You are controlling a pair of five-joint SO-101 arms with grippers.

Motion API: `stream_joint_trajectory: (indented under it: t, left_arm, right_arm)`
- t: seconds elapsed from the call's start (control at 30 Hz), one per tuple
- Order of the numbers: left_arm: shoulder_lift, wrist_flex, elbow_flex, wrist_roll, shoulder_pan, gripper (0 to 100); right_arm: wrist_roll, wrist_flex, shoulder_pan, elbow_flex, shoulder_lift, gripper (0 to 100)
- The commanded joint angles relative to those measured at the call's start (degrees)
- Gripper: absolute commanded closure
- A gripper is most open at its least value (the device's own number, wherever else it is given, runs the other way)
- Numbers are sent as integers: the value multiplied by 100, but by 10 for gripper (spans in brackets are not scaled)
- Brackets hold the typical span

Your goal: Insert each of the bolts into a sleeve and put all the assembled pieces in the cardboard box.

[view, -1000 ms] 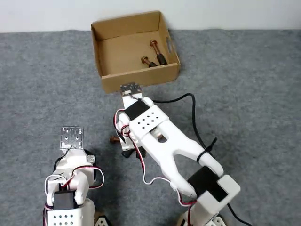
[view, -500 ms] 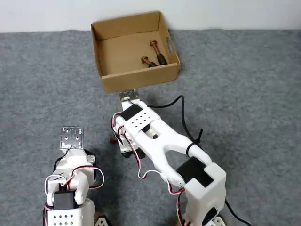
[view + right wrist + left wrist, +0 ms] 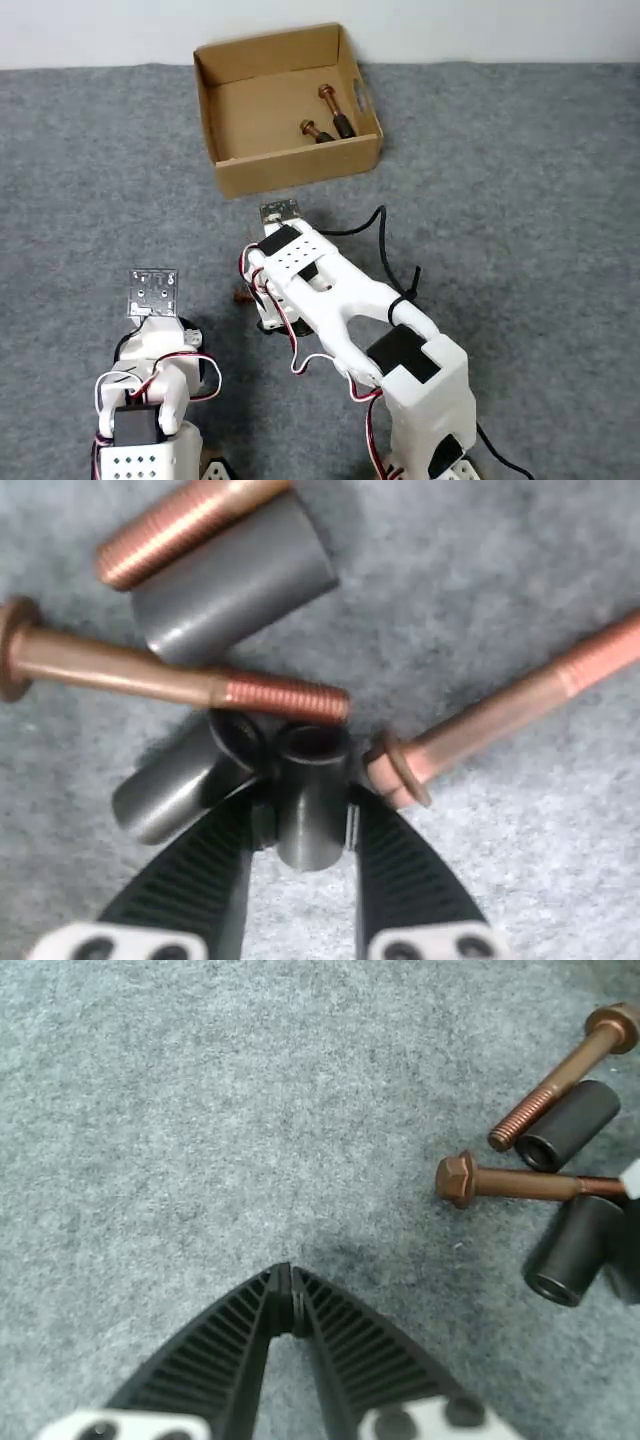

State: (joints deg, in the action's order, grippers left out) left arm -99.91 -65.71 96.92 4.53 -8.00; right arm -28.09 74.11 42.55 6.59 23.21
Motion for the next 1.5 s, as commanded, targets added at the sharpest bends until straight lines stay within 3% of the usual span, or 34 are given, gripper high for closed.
stream_joint_trajectory:
  t: [0.0,0.73,0.9,1.07,1.47]
  left_arm:
    - [-53,-18,-22,-26,-18,995]
    - [-26,-18,-338,-62,-26,994]
    - [0,-62,-1015,-53,-9,994]
    - [343,-440,-1552,-53,246,994]
    - [3895,-501,-3442,-53,1020,994]
  right_arm:
    - [-26,31,-13,-167,-198,993]
    - [-18,2360,-92,-123,-4004,990]
    - [-9,2826,-699,-105,-4673,990]
    - [721,2721,-1508,633,-5596,990]
    - [1670,2255,-3169,2330,-7705,990]
